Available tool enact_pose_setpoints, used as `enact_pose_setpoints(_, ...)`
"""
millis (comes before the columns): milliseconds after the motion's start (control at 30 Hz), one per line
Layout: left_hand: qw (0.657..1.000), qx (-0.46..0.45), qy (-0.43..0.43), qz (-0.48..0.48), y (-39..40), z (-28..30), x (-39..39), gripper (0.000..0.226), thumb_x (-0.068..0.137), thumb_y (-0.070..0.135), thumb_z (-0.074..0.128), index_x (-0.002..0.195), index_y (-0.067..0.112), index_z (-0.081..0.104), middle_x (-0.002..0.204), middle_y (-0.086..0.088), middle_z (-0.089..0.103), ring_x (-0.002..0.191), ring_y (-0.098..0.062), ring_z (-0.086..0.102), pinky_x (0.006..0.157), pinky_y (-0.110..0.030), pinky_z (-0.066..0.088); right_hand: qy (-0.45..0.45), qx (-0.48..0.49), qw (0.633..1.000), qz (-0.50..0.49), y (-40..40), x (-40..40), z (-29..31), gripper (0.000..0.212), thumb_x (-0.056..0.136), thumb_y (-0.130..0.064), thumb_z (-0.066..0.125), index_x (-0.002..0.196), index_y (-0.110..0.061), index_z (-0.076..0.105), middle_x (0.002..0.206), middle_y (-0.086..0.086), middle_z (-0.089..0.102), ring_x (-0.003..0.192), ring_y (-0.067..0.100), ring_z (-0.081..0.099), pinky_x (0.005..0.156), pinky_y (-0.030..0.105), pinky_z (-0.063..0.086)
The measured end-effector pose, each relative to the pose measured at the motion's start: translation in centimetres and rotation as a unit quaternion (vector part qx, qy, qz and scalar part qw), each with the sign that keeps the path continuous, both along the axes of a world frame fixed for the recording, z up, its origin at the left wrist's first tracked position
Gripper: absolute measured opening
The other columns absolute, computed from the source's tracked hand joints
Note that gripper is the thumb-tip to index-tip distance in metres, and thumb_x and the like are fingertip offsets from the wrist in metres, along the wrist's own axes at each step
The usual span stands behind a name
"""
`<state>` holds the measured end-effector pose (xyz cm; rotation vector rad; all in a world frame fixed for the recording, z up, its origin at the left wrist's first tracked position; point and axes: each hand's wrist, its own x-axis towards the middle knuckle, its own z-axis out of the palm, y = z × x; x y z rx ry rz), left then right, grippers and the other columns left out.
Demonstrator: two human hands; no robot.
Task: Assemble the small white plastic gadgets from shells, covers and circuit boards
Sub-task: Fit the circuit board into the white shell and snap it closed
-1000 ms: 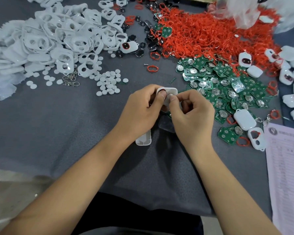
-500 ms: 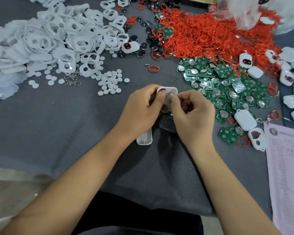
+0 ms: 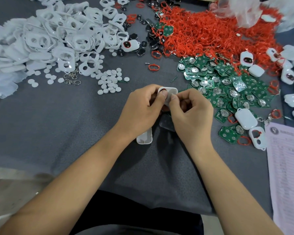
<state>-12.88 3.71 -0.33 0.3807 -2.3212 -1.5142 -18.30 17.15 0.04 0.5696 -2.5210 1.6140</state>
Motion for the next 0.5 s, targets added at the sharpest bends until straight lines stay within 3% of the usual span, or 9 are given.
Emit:
enact_pose_setpoints(133,1.0,-0.002,0.007,-0.006,0.08,-0.02,0.05,0.021,0.107,0.02,0.056,0.115,0.012,0.075,0.09,0.009,0.077,0.081,0.0,0.072,0.074,-0.025,0.059,-0.005,0.013,1.0,-0.012,-0.26,-0.11,-0.05,0.024,0.088,-0.022,0.07,0.07,-0.017,0.055,0.055,-0.003,0.049,0.051,0.008,0.042,0.05,0.017,0.03)
enact_pose_setpoints(300,1.0,0.014,0.006,-0.014,0.22,0.13,0.18,0.021,0.108,0.019,0.056,0.115,0.011,0.074,0.091,0.006,0.078,0.082,-0.004,0.074,0.076,-0.031,0.061,0.004,0.012,1.0,-0.027,-0.29,-0.38,0.08,0.026,0.084,-0.024,0.069,0.074,-0.017,0.046,0.063,-0.009,0.046,0.056,0.009,0.044,0.054,0.016,0.033)
enact_pose_setpoints(500,1.0,0.018,0.017,-0.013,0.29,0.55,0.34,0.022,0.108,0.019,0.056,0.117,0.011,0.074,0.096,0.003,0.078,0.086,-0.008,0.075,0.078,-0.032,0.061,-0.003,-0.003,1.0,0.026,-0.17,-0.54,0.41,0.005,0.095,-0.015,0.067,0.099,-0.014,0.068,0.083,-0.008,0.067,0.07,0.004,0.059,0.065,0.013,0.041)
